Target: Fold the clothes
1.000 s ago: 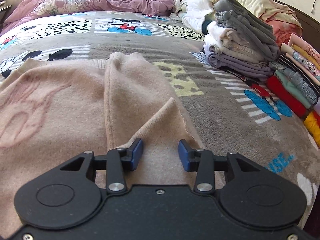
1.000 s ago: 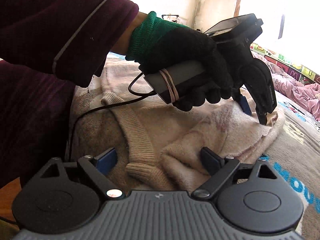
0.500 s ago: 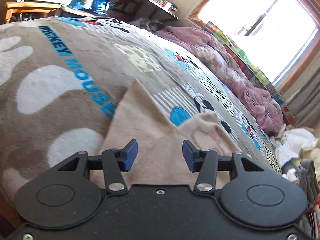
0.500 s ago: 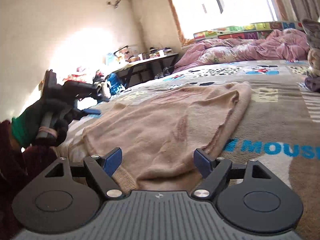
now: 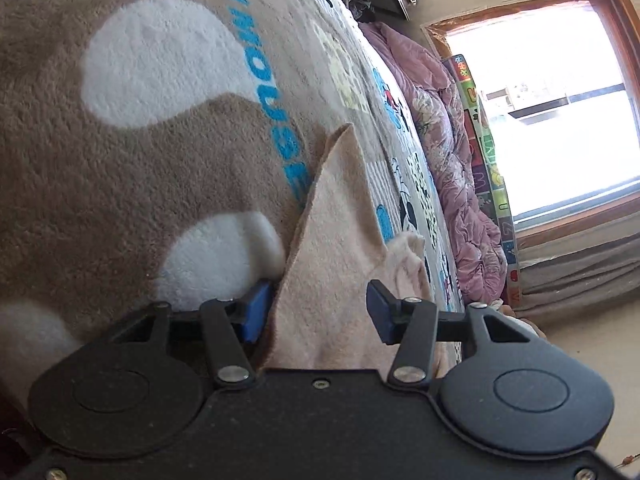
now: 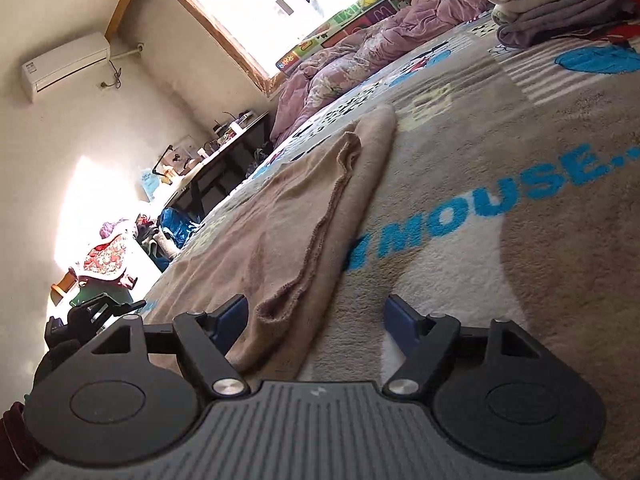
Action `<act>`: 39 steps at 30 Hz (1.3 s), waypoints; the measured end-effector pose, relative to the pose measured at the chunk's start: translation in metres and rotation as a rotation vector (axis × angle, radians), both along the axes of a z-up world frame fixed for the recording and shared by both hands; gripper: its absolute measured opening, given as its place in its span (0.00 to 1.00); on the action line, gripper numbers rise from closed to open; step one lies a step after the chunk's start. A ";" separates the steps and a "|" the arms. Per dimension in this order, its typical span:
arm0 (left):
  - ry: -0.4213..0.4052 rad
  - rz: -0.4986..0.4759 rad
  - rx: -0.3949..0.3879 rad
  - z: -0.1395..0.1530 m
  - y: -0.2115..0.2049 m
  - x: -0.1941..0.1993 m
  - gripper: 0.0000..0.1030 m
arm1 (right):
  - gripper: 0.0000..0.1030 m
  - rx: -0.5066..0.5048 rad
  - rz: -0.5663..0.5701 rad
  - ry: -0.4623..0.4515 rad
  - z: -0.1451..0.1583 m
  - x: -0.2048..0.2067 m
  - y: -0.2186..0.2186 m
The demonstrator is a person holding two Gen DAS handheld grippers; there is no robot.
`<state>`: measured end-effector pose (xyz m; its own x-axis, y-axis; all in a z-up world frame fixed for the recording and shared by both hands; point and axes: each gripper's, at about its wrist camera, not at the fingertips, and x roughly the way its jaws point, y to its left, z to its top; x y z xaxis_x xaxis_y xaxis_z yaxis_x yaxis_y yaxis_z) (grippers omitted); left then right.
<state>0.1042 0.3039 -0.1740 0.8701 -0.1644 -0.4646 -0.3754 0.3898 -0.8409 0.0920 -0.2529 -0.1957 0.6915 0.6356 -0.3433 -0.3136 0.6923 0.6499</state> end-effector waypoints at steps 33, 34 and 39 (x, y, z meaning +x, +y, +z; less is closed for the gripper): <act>-0.356 -0.989 0.875 0.045 -0.261 0.012 0.24 | 0.73 0.107 0.001 -0.019 0.000 0.007 -0.013; -0.377 -0.963 0.840 0.051 -0.252 0.010 0.25 | 0.73 0.108 0.000 -0.021 0.001 0.007 -0.013; -0.385 -0.732 0.685 0.069 -0.196 0.014 0.25 | 0.73 0.114 0.002 -0.027 0.000 0.007 -0.014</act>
